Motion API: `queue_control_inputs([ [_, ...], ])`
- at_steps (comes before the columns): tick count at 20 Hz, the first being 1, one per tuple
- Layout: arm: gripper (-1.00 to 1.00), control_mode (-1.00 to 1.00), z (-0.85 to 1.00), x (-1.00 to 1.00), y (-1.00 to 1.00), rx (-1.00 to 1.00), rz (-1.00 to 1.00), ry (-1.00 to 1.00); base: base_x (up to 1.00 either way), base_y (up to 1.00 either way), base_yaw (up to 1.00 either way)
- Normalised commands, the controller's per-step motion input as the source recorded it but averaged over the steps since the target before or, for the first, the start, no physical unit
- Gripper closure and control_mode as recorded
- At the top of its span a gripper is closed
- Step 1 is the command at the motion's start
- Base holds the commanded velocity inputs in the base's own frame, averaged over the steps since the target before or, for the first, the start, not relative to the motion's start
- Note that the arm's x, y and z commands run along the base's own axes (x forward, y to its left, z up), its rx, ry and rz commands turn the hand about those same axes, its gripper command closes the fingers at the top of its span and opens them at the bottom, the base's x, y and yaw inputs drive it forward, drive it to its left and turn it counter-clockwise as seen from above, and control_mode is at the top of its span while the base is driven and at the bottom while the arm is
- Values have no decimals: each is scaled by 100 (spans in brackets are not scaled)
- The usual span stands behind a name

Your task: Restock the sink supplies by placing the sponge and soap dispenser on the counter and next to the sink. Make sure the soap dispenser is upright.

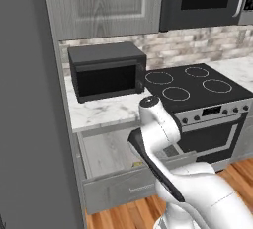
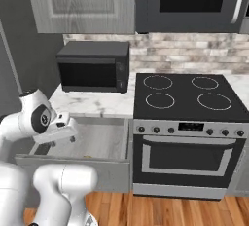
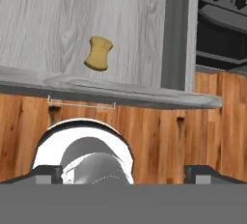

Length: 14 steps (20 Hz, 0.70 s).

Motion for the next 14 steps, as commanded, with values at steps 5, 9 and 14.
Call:
queue_control_inputs([
  [5, -100, -100, -14, 82, 0, 22, 0, 8, 0, 0, 0],
  [9, -100, -100, -16, 69, 0, 14, 0, 11, 0, 0, 0],
  [14, -100, -100, -12, 61, 2, 7, 0, 11, 0, 0, 0],
])
